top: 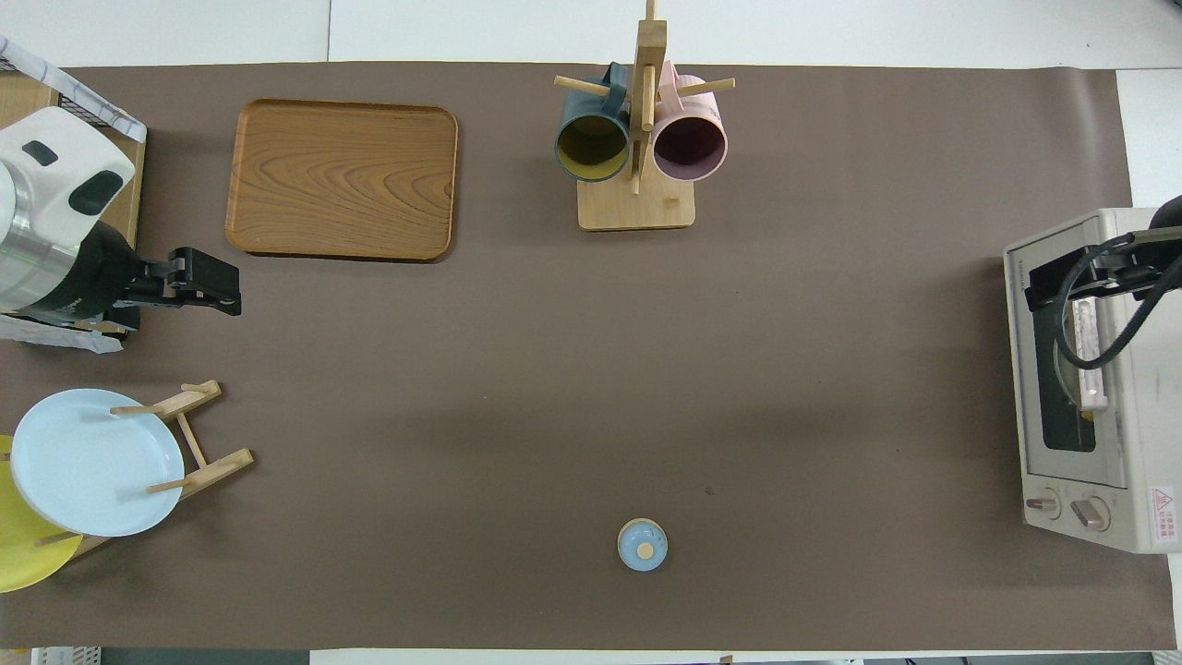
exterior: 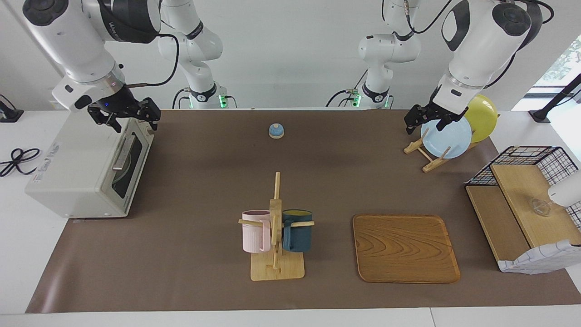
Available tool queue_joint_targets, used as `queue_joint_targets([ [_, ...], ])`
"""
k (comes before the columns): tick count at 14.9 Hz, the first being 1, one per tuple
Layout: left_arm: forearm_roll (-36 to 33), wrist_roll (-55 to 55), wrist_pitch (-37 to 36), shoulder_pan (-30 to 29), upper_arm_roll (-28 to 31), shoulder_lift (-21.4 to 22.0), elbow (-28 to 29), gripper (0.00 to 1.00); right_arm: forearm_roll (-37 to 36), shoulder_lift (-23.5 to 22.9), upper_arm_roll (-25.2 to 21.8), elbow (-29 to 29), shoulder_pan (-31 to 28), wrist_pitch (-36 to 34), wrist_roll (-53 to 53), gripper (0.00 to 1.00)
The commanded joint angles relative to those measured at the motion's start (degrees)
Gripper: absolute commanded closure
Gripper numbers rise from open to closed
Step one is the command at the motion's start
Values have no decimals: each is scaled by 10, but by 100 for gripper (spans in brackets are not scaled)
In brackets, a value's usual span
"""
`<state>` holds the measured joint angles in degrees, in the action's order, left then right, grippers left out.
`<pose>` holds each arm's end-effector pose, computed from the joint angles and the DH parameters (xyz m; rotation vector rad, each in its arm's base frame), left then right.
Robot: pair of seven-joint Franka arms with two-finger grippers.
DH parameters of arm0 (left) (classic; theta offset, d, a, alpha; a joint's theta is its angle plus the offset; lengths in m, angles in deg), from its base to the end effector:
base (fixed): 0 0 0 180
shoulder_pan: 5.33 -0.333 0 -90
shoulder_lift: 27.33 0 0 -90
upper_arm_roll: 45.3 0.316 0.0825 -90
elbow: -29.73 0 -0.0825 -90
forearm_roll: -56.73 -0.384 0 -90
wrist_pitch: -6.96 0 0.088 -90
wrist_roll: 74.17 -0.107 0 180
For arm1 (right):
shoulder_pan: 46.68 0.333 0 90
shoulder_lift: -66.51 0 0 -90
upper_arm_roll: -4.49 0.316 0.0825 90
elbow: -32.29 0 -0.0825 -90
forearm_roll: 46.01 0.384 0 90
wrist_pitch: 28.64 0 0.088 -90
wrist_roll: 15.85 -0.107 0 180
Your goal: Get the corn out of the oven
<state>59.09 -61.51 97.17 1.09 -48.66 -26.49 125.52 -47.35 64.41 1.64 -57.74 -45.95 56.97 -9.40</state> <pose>0.5377 -0.0974 0.5854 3.1140 0.0812 -0.1387 0.5556 -0.0227 0.5977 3.1176 0.1170 -0.1801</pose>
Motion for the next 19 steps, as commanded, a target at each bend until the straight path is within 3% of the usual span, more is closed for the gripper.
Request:
queue_joint_targets([
  [1,-10,3,-5,-4,-2,9,3,0,11,3,2,-3,-4,2,-9,0],
  [9,-10,3,-5,-4,-2,8,3,0,12,17,2,-38,-22,3,-37,0],
  [10,-10,3,-5,-4,-2,8,3,0,12,18,3,-43,-18,10,-43,14],
  [11,-10,3,-5,-4,-2,9,3,0,11,22,4,-46,-17,13,-43,53],
  [12,-10,3,-5,-4,-2,9,3,0,10,23,4,-49,-17,14,-43,82],
  [13,-10,3,-5,-4,-2,8,3,0,10,24,4,-57,-17,15,-42,100],
  [16,-10,3,-5,-4,-2,8,3,0,1,32,7,-73,-16,20,-50,100],
  [19,-10,3,-5,-4,-2,8,3,0,1,39,7,-125,-17,76,-81,100],
])
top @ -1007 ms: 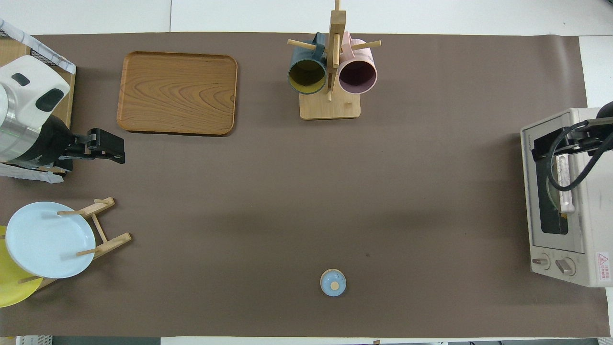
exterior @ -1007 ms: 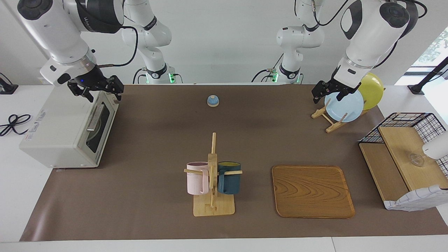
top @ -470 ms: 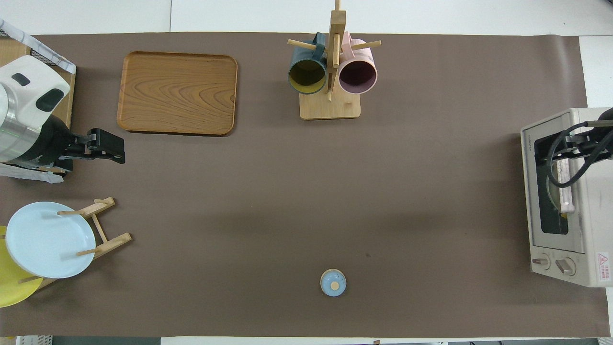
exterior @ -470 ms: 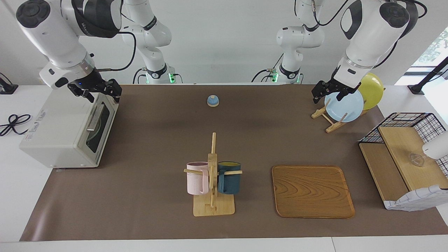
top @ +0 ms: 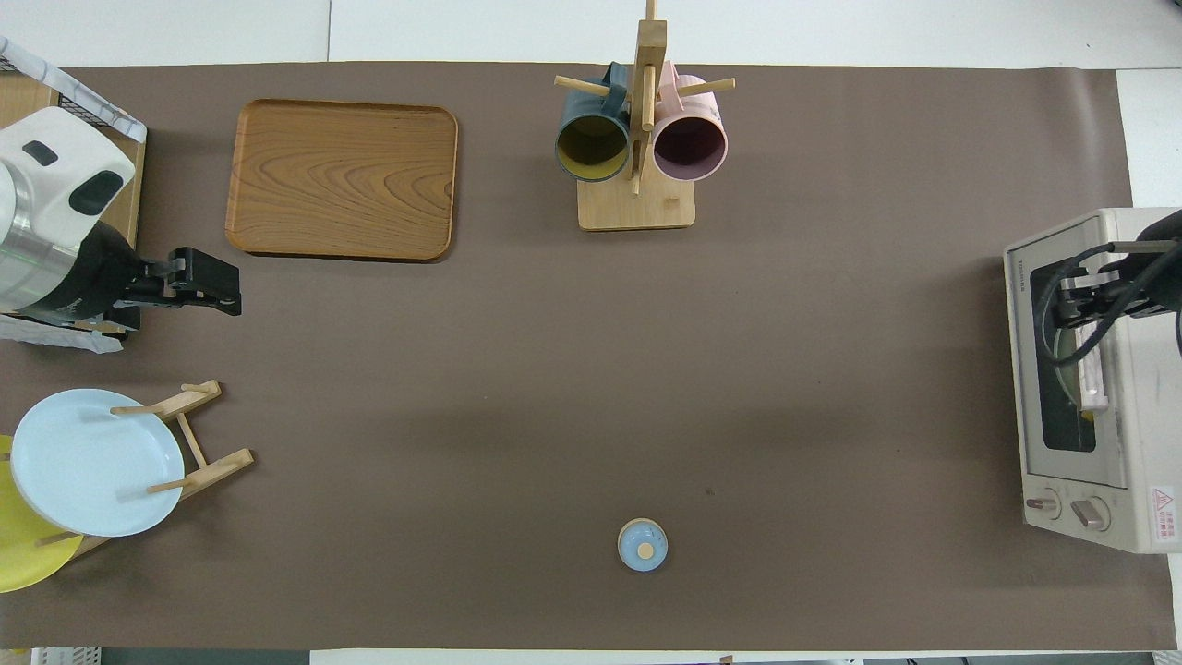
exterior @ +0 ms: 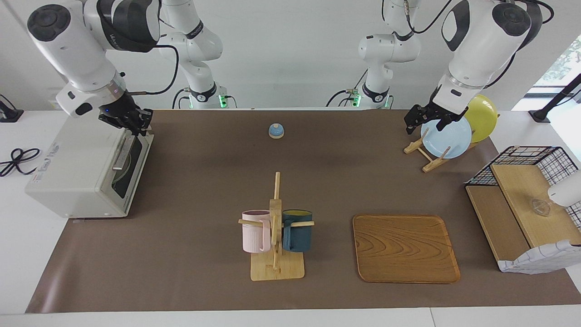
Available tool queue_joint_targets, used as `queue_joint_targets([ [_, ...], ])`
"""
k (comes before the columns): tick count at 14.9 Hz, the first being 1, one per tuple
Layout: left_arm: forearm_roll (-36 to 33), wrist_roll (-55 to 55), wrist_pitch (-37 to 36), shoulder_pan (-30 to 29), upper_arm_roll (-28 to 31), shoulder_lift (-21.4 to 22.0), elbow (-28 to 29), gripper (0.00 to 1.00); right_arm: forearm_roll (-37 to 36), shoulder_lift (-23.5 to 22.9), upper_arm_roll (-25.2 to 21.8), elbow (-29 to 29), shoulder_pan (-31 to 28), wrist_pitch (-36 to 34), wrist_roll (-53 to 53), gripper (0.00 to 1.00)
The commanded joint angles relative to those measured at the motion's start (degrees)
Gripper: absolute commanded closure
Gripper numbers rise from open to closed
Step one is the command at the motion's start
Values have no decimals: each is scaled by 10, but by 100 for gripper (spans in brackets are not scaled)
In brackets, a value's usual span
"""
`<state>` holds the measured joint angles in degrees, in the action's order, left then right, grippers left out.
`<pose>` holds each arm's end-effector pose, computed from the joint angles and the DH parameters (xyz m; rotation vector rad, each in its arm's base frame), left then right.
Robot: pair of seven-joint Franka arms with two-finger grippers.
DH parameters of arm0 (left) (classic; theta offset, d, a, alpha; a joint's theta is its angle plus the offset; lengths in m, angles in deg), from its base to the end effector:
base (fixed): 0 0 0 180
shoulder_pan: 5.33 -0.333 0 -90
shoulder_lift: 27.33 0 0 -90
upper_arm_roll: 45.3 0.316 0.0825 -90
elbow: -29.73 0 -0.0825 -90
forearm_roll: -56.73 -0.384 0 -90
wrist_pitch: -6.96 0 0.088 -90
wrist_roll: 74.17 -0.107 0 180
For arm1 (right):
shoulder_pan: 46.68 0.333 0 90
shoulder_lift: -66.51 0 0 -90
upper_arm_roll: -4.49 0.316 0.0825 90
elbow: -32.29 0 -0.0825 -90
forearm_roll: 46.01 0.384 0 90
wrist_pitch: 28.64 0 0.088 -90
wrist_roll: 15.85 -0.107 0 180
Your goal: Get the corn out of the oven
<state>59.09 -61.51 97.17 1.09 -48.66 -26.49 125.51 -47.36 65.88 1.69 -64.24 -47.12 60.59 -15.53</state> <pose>0.5377 -0.0974 0.5855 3.1140 0.0812 -0.1385 0.5486 -0.0335 0.5640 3.1133 -0.0774 -0.2169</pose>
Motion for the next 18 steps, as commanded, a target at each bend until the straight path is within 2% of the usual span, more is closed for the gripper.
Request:
queue_joint_targets([
  [1,-10,3,-5,-4,-2,9,3,0,-8,28,5,-85,-4,56,-32,100],
  [4,-10,3,-5,-4,-2,9,3,0,-53,28,6,-117,-12,83,-57,100],
  [9,-10,3,-5,-4,-2,8,3,0,-111,24,2,-125,-35,81,-52,100],
  [14,-10,3,-5,-4,-2,9,3,0,-111,36,2,-167,-55,111,-53,100],
  [18,-10,3,-5,-4,-2,9,3,0,-113,35,2,-177,-60,119,-36,100],
])
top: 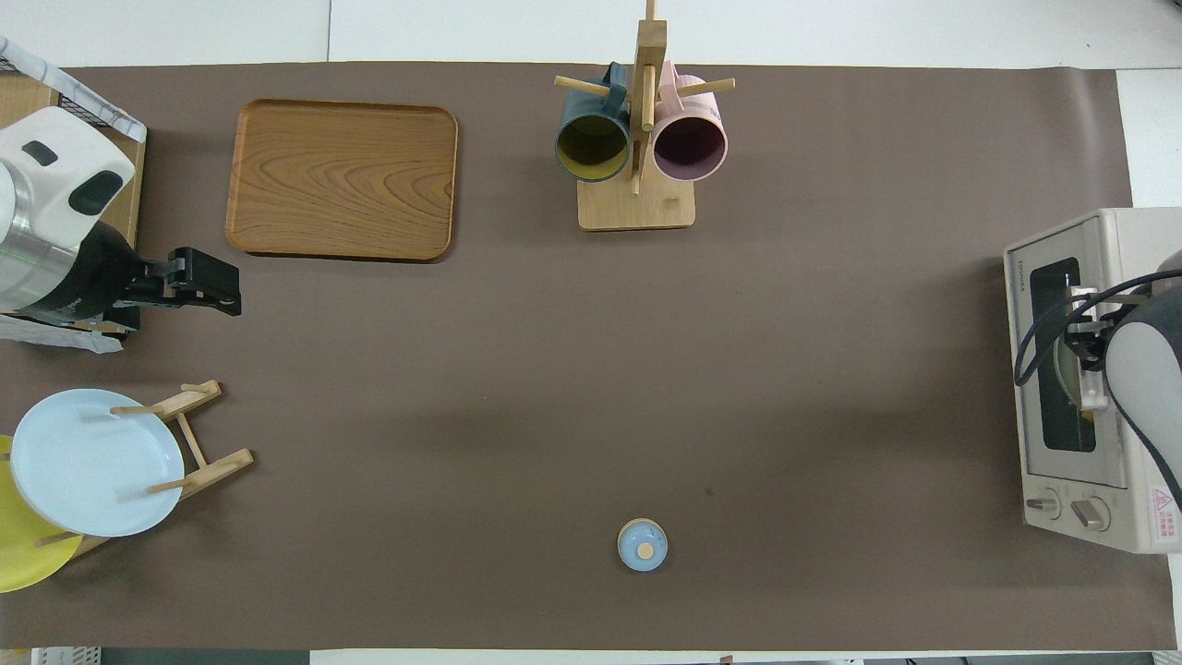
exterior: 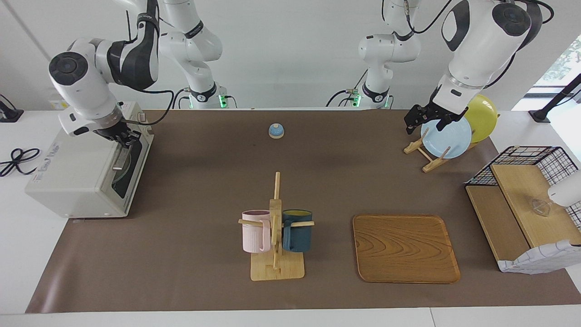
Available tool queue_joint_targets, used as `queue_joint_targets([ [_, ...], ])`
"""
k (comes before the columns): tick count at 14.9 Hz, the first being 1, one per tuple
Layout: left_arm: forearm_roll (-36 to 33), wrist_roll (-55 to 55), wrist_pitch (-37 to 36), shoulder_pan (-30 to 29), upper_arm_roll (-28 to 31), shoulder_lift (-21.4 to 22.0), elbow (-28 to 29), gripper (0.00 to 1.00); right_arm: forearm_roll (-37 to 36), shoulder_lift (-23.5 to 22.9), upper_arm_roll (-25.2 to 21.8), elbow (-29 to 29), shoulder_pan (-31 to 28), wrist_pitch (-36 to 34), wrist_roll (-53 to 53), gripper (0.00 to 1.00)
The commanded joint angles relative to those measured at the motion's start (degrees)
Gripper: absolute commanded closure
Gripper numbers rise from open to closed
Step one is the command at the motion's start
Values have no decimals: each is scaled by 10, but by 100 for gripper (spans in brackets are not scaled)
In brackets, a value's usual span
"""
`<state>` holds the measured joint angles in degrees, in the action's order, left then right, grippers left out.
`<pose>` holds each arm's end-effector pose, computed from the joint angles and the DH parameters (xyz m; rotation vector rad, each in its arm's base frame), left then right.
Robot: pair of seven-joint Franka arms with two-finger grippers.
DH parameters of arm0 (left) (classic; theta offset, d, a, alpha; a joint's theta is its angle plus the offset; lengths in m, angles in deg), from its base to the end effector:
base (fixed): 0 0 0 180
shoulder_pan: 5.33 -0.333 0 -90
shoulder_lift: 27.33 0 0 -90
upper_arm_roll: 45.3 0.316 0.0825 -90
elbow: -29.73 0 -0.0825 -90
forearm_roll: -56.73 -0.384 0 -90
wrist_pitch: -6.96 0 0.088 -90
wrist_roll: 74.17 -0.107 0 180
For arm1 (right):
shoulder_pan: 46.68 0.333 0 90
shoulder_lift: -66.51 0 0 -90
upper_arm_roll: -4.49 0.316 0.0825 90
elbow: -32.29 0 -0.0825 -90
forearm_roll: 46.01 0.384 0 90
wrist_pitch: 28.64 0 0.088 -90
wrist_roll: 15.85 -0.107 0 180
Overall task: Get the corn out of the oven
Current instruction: 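Reach the right gripper into the open toaster oven toward the plate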
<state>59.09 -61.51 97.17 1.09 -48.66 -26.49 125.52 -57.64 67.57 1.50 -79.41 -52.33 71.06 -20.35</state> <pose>0.5377 -0.0974 0.5854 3.1140 0.0812 -0.1387 0.5230 -0.0981 0.4723 2.9279 -0.2579 -0.2916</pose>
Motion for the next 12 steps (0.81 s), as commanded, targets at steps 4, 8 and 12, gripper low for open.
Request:
queue_joint_targets([
  [4,-10,3,-5,-4,-2,8,3,0,-13,18,3,-40,-20,25,34,100],
  [8,-10,3,-5,-4,-2,8,3,0,-12,18,4,-62,-24,54,40,100],
  [12,-10,3,-5,-4,-2,8,3,0,-2,17,6,-90,-15,92,51,100],
])
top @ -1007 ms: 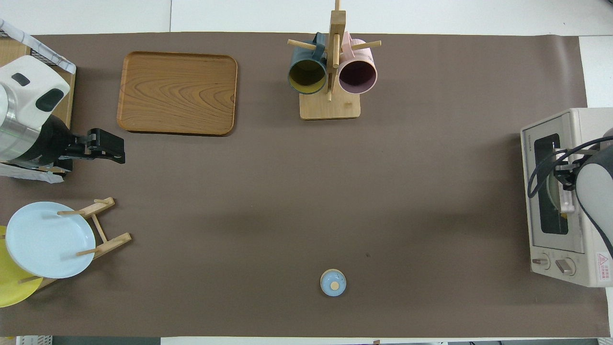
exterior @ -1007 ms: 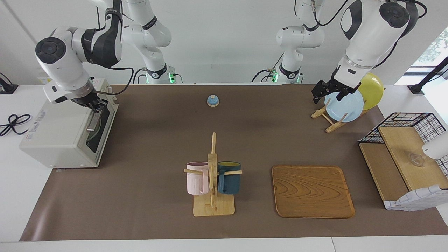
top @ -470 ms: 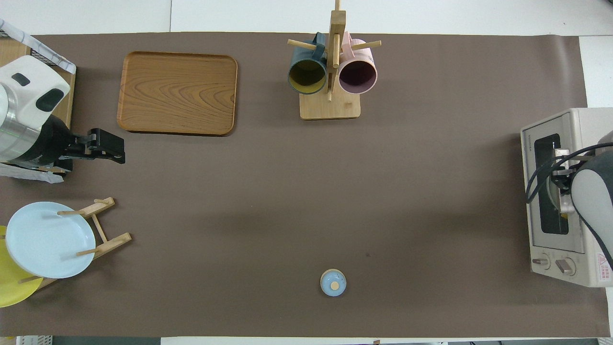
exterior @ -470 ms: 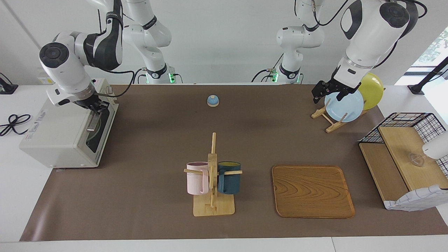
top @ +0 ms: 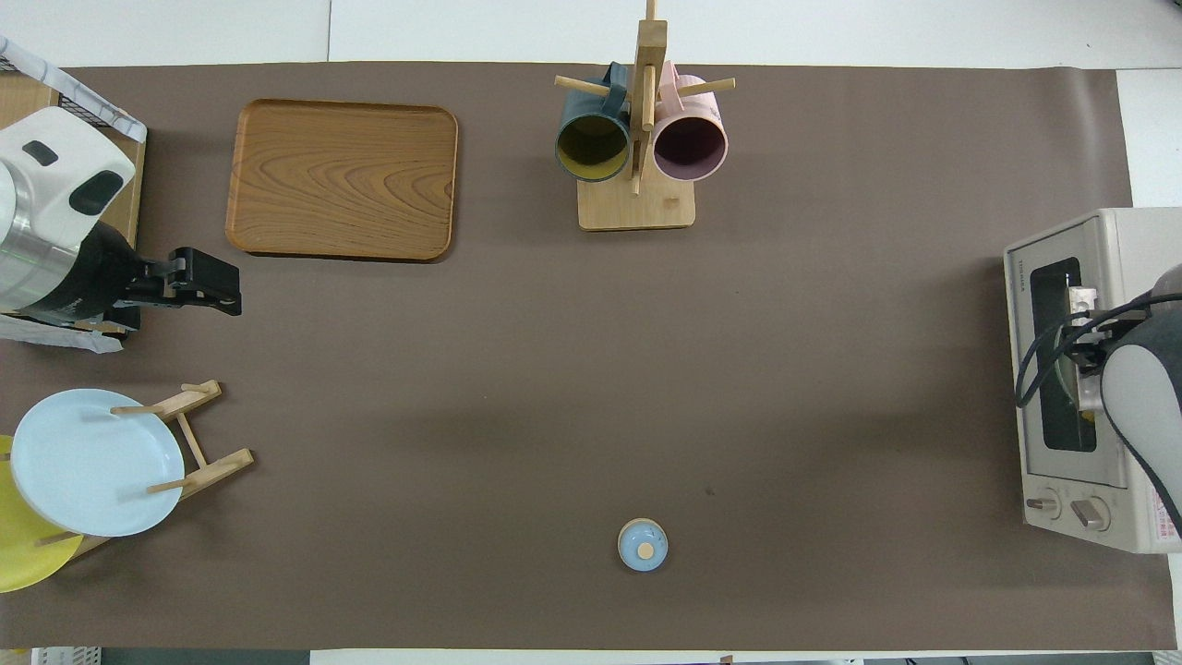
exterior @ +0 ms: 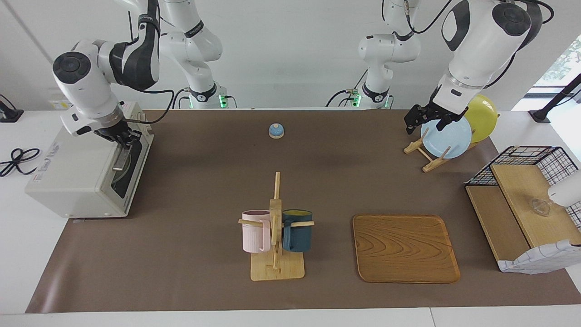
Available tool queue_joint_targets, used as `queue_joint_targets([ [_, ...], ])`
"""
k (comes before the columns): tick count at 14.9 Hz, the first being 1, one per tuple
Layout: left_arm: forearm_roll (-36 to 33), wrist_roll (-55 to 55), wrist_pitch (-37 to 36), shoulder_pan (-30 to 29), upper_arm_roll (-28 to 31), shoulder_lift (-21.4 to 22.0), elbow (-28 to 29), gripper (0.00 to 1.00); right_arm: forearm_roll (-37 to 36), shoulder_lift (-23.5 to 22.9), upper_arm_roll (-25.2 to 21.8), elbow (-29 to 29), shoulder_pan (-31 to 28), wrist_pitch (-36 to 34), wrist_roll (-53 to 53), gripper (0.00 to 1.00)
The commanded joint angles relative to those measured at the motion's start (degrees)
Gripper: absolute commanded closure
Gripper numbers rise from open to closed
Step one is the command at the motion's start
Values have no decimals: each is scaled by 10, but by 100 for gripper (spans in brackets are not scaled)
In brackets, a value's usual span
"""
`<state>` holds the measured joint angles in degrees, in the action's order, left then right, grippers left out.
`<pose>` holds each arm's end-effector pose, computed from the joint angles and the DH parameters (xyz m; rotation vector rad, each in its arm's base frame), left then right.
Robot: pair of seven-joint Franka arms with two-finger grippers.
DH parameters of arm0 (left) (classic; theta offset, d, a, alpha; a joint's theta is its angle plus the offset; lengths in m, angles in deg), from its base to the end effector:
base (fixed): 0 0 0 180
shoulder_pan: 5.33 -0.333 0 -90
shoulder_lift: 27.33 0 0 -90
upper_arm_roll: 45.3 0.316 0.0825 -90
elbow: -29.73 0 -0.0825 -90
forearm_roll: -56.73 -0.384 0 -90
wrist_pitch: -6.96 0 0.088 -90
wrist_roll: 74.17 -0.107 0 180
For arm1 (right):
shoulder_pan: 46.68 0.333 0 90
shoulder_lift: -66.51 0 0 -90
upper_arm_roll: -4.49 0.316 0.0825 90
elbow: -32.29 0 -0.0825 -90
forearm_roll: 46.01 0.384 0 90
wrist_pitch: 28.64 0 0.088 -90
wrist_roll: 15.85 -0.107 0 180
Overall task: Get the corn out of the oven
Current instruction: 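Reach the right gripper into the open toaster oven toward the plate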
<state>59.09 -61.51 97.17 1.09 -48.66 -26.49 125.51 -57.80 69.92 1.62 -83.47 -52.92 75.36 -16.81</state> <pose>0.5377 -0.0974 0.5855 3.1140 0.0812 -0.1385 0.5130 -0.0997 0.4665 2.9460 -0.1635 -0.2349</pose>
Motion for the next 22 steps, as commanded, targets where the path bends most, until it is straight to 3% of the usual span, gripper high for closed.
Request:
queue_joint_targets([
  [1,-10,3,-5,-4,-2,8,3,0,8,-8,5,-59,-1,68,15,100],
  [9,-10,3,-5,-4,-2,8,3,0,25,-53,5,-96,34,178,10,100],
  [12,-10,3,-5,-4,-2,9,3,0,30,-52,5,-109,43,196,13,100],
  [15,-10,3,-5,-4,-2,8,3,0,30,-44,5,-154,41,255,14,100],
  [22,-10,3,-5,-4,-2,8,3,0,38,-81,6,-161,44,288,10,100],
])
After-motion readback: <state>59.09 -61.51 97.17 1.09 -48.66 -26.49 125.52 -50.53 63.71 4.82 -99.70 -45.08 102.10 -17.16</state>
